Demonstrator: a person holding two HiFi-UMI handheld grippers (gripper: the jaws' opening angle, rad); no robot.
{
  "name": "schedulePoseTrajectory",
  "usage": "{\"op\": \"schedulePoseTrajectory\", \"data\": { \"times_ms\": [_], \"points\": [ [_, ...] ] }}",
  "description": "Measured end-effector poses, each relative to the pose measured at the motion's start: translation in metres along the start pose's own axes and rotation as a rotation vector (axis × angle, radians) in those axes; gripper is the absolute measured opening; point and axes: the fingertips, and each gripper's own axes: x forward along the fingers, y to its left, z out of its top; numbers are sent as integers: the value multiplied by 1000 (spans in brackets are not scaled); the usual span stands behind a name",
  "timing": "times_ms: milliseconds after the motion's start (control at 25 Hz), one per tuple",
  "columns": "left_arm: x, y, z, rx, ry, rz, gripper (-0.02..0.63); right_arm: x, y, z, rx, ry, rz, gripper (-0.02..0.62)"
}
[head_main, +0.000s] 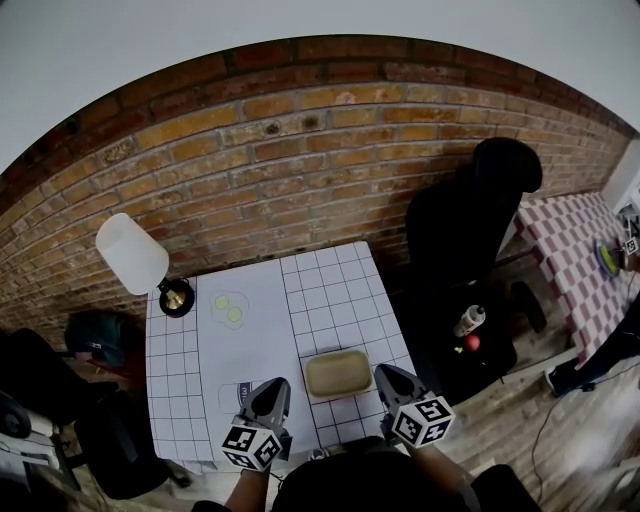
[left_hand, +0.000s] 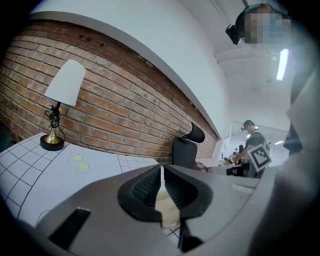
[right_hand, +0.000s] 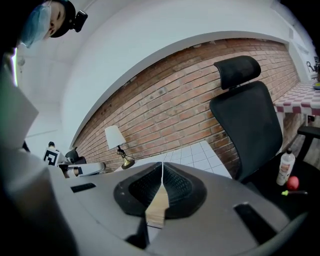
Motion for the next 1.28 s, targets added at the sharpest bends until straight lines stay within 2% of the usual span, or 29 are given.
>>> {"op": "schedulePoseTrajectory", "data": {
  "times_ms": [400,560,600,680,1000,1280],
  "points": [
    [18,15,-25,-6,90,5,12,14,-14,-28,6,89,3,5],
    [28,15,-40,-24,134,-14,53,20,-18,-39,6,124,2,7],
    [30,15,-44,-31,146,-20,76,21,-18,-42,8,135,1,19],
    [35,14,-52,-49,175,-33,111,25,-20,-49,14,159,-2,125],
    [52,16,-77,-92,253,-52,195,35,-27,-70,28,220,-13,159],
    [57,14,-95,-113,307,-51,213,39,-31,-83,62,254,-14,179]
  ]
}}
